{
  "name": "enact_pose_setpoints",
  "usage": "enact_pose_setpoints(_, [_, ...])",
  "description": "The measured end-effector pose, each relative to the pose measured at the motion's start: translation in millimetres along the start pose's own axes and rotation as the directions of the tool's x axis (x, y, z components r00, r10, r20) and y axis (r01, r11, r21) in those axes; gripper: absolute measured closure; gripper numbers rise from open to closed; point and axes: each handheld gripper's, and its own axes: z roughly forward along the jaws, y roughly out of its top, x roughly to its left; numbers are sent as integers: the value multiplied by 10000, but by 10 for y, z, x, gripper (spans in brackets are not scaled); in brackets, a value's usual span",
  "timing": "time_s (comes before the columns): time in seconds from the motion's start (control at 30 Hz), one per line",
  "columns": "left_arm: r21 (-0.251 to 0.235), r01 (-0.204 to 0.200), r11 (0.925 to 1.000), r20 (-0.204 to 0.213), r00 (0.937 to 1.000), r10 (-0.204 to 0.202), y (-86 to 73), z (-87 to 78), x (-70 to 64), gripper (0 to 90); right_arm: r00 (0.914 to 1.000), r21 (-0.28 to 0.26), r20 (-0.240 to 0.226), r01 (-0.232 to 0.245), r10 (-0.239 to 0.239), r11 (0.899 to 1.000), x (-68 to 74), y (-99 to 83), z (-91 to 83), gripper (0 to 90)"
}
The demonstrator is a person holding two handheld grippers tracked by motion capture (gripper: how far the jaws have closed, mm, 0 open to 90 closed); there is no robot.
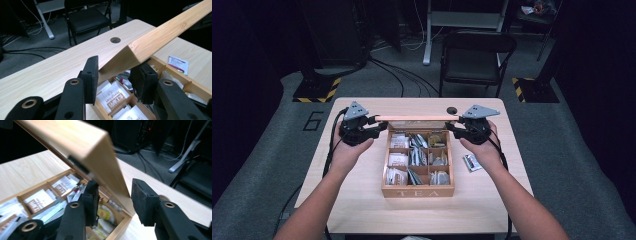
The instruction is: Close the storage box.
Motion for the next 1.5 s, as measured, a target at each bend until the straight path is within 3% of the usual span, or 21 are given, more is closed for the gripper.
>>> enact_pose_setpoints(0.1, [10, -18, 10000, 18, 10000, 18, -44, -21, -31, 587, 9987, 180, -315, -404, 409, 9990, -13, -42, -13, 557])
enact_pose_setpoints(0.23, [43, 33, 10000, 103, 9999, -33, -112, -49, -63, 581, 9979, 320, -452, -457, 472, 9984, 22, -89, -66, 546])
enact_pose_setpoints(0.5, [113, 155, 9998, 328, 9993, -159, -274, -107, -128, 578, 9959, 394, -874, -206, 240, 9990, 148, -88, -317, 511])
enact_pose_setpoints(0.77, [343, 125, 9993, 417, 9990, -140, -414, -143, -199, 577, 9942, 598, -1071, 36, 29, 9982, 277, -154, -439, 519])
enact_pose_setpoints(0.97, [337, 148, 9993, 418, 9990, -162, -519, -165, -236, 593, 9952, 561, -965, 197, -143, 9982, 344, -240, -457, 523])
enact_pose_setpoints(1.27, [580, 470, 9972, 819, 9953, -516, -659, -197, -270, 590, 9964, 480, -845, -74, 115, 9988, 434, -410, -473, 516])
enact_pose_setpoints(1.5, [625, 243, 9978, 834, 9961, -295, -756, -253, -344, 579, 9969, 654, -779, 116, -65, 9978, 495, -518, -487, 514])
